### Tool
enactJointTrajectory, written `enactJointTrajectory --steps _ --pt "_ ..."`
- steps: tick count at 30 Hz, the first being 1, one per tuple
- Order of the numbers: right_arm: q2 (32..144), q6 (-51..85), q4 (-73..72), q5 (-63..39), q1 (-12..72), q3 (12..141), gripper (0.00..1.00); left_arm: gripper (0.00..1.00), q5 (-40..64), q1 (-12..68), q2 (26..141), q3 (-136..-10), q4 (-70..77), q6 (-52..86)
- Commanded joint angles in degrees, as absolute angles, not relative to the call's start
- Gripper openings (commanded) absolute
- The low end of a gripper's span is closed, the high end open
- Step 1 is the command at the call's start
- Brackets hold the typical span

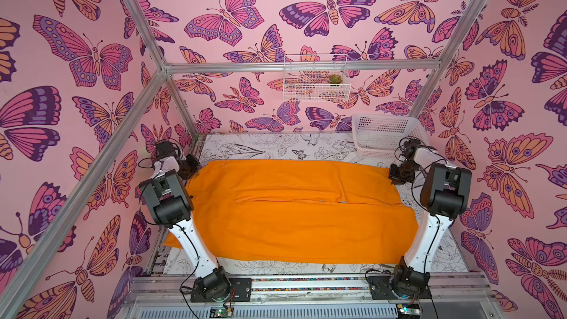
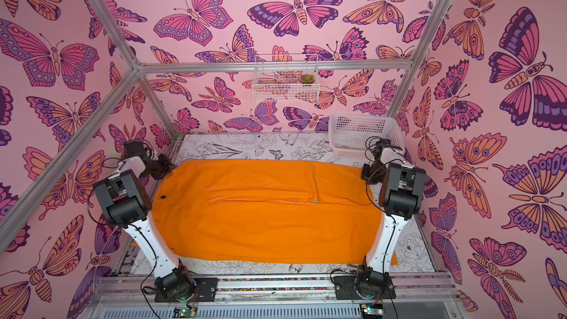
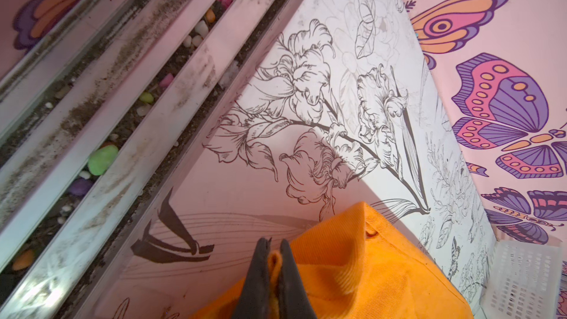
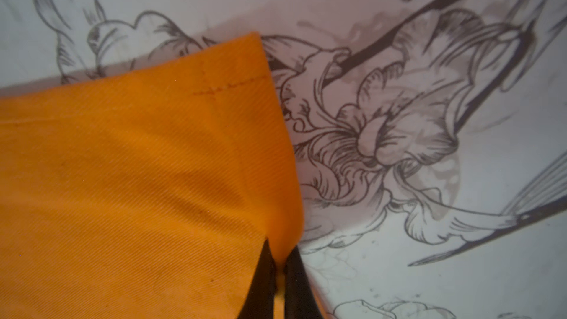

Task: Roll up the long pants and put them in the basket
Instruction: Fold the long pant at the center of the board.

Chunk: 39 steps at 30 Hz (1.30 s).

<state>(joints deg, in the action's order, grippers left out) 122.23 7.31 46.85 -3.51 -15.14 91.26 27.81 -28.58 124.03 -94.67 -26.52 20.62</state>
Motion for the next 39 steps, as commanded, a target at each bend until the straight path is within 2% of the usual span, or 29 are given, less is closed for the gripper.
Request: enactJointTrajectory --steps 1,8,16,20,24,29,32,35,39 --pt "117.0 8.6 44.8 -4.3 -14.0 86.8 0.00 0.00 30.3 -28.7 119.6 -92.3 -25.1 21.8" --pt "105.3 12.2 42.4 -4.4 -14.0 82.6 0.00 0.00 32.8 -24.8 115.2 -93.3 -24.0 24.0" --pt "100.2 12.9 45.2 0.5 -15.3 83.9 0.00 0.00 36.0 -17.1 118.2 -105.3 -23.7 31.0" --pt "99.2 13.6 45.8 -0.7 -19.2 85.4 0.00 0.00 37.2 -14.1 123.5 -115.5 -22.7 36.4" --pt "100.1 13.9 46.6 -2.5 -23.2 89.0 0.00 0.00 40.3 -11.4 132.4 -130.8 -21.7 43.2" --pt "100.9 12.3 49.6 -1.1 -24.1 95.2 0.00 0.00 42.8 -9.7 143.4 -148.8 -17.3 54.3" --pt "97.5 12.1 48.5 -0.2 -24.1 94.3 0.00 0.00 44.5 -10.1 145.1 -149.6 -8.9 61.6" --pt "91.5 11.0 45.1 -2.1 -24.1 90.3 0.00 0.00 47.3 -11.1 144.1 -148.7 -5.7 61.7" --pt "78.8 9.9 39.0 -6.3 -24.1 81.4 0.00 0.00 52.1 -13.3 138.2 -138.5 2.7 60.8"
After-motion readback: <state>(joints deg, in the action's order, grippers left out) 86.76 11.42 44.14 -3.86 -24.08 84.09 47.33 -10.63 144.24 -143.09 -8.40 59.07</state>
